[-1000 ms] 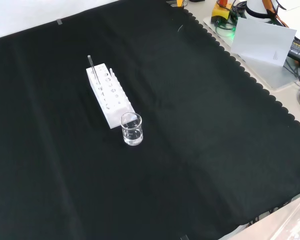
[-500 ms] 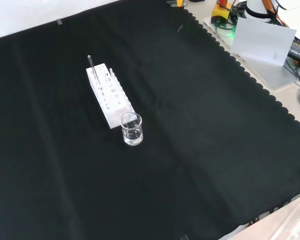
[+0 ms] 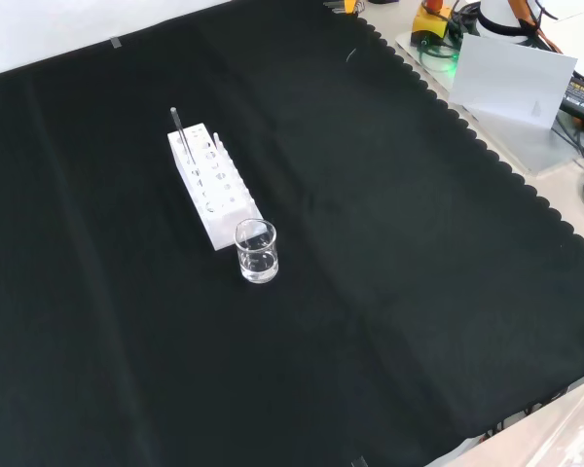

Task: Take the glass rod from the white test tube rack.

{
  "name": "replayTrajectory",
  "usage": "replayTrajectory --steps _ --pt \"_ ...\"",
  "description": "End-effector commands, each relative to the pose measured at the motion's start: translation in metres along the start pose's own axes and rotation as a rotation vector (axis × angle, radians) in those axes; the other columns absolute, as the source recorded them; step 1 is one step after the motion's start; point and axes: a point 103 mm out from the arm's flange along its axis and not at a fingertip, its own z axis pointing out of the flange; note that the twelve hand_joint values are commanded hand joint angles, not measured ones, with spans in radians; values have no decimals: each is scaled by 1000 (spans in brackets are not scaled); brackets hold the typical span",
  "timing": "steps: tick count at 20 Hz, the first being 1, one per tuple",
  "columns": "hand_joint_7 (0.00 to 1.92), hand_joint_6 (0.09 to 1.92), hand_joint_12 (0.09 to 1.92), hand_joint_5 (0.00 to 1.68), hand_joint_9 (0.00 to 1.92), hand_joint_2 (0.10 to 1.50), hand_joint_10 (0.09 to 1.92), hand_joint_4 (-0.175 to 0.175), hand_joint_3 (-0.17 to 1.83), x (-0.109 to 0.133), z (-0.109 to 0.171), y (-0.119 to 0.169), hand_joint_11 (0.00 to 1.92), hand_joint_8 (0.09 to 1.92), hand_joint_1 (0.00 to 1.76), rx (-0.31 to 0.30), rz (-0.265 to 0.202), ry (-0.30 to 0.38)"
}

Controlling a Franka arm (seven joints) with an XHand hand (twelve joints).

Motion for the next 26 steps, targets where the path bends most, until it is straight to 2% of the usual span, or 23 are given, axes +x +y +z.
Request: replayTrajectory --steps 1,8,11,18,26 --pt "27 87 1414 8 117 877 858 -56 279 -11 2 54 0 751 547 -13 -30 13" --pt "39 87 1420 19 125 877 857 -58 282 -9 23 98 0 761 553 15 -47 10" --pt "47 87 1419 27 148 878 864 -60 284 -11 29 115 0 767 555 7 -49 32" --pt "81 87 1491 55 248 880 865 -66 296 -11 43 151 4 790 552 7 -65 37" --pt "122 87 1491 98 255 891 859 -67 306 -9 79 193 10 808 538 19 -87 42"
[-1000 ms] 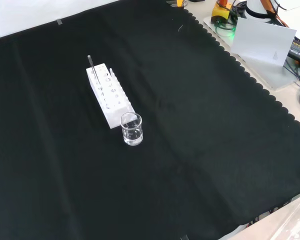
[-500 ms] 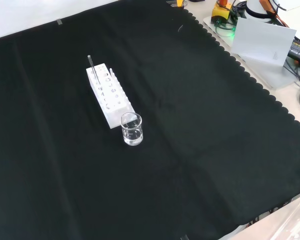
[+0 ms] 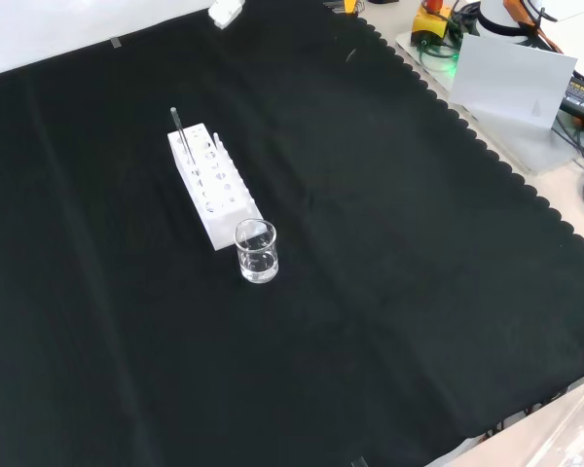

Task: Take the glass rod from the white test tube rack.

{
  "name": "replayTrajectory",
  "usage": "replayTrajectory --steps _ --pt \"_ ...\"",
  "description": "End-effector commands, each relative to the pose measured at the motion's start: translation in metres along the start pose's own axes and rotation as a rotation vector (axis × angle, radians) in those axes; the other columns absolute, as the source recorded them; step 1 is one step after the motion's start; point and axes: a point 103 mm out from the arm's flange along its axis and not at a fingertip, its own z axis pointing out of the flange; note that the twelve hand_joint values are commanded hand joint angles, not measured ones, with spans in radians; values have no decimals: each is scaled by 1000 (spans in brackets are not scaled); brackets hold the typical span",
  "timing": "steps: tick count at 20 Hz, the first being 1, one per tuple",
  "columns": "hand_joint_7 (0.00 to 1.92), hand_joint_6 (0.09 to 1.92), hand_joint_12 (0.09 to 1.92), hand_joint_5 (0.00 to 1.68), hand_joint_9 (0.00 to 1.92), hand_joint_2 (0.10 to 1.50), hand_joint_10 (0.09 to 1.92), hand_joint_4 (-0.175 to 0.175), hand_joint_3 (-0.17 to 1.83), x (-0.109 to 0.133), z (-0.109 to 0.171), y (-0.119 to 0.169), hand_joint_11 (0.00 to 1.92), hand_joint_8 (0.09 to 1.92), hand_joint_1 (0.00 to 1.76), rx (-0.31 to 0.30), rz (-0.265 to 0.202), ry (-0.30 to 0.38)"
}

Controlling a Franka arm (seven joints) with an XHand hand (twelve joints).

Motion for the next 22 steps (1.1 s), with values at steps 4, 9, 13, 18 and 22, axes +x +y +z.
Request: replayTrajectory --steps 4,9,13,18,22 --pt "128 87 1487 111 252 902 854 -66 314 -8 37 55 1 810 504 -6 -29 -2" --pt "148 87 1488 123 273 905 859 -71 318 -16 54 71 8 817 493 -10 -41 -6" --pt "167 87 1482 133 303 903 847 -73 323 -20 67 77 23 817 493 5 -42 -12" --pt "188 87 1481 145 340 902 848 -77 326 -23 85 78 43 823 506 38 -37 -32" --pt "229 87 1469 156 405 902 845 -81 331 -21 99 72 84 835 508 79 -39 -46"
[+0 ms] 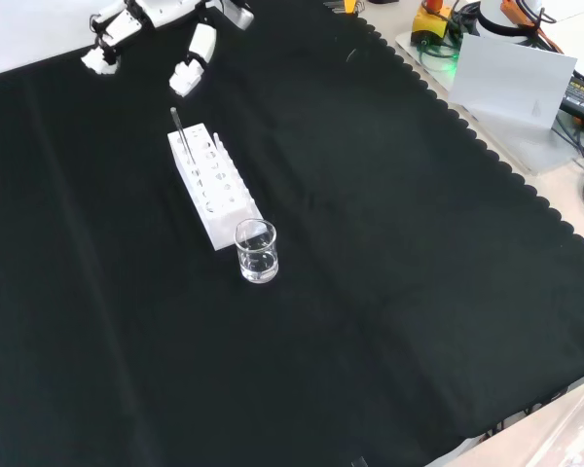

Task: Take the glass rod from the white test tube rack.

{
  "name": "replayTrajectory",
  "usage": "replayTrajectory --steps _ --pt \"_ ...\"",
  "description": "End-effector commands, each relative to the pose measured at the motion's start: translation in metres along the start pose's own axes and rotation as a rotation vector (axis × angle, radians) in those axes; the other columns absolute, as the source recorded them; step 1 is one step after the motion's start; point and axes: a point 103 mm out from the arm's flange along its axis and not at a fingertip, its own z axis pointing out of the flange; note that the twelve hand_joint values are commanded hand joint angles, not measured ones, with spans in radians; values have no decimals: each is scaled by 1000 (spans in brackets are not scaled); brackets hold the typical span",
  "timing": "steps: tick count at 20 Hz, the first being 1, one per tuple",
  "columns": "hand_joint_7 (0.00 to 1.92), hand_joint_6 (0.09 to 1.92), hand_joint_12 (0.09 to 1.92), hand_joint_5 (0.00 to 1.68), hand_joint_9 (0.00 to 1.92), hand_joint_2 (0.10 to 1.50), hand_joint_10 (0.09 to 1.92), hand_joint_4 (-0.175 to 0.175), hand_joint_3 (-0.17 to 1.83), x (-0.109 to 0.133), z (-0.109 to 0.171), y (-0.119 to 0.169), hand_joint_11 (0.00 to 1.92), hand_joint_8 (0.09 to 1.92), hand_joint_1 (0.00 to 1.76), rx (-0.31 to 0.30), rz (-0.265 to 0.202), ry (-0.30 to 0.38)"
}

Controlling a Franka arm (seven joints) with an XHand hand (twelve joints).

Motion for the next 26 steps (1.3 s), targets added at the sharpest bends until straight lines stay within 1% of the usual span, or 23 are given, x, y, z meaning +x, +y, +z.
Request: replayTrajectory --steps 1,7,10,14,19,22,26 --pt "237 87 1468 158 419 901 844 -82 332 2 16 -5 95 837 509 42 -4 -18" --pt "283 87 1446 172 519 900 827 -86 341 3 26 -7 156 840 510 51 -6 -27" --pt "334 87 1428 197 614 909 806 -96 352 4 30 -7 211 839 501 51 -9 -33" --pt "375 87 1414 226 669 914 798 -104 359 4 34 -5 266 841 495 58 -12 -35" --pt "469 87 1390 265 780 911 824 -111 362 -1 40 -1 380 858 491 71 -12 -30" --pt "494 87 1385 290 806 908 837 -114 362 -3 44 1 408 863 491 80 -10 -33" --pt "568 87 1348 337 884 897 884 -121 366 -4 49 3 533 873 497 93 -13 -45"
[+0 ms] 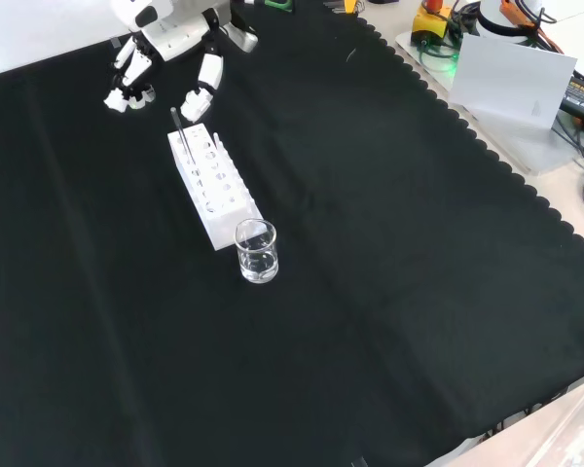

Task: Take the glass rod from the white test tube rack.

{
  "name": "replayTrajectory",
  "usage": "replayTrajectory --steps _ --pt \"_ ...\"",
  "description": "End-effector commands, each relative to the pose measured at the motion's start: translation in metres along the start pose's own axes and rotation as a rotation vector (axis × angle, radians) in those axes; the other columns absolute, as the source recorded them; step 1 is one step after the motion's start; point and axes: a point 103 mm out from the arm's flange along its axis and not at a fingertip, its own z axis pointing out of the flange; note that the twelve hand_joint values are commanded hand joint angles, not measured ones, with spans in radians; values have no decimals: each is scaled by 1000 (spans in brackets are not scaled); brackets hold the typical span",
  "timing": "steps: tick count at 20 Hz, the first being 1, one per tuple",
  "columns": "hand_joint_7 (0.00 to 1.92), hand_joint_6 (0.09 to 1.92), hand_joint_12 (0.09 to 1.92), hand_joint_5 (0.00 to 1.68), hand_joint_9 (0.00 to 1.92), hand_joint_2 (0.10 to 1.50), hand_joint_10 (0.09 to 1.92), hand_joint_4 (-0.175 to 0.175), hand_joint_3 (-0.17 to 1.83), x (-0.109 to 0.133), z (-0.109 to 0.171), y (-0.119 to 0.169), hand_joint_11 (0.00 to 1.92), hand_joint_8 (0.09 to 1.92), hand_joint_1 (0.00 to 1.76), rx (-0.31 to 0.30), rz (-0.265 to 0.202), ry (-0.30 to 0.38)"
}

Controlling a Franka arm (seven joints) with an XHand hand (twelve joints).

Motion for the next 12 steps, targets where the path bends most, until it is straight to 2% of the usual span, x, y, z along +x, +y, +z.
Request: replayTrajectory --steps 1,7,12 --pt "591 87 1336 348 903 894 899 -123 368 -1 7 2 570 876 499 16 -2 -13" --pt "729 90 1286 461 983 887 965 -144 377 2 10 5 780 914 506 20 0 -31" --pt "774 199 1265 521 1011 877 985 -158 379 9 12 8 888 930 555 17 -18 -38"
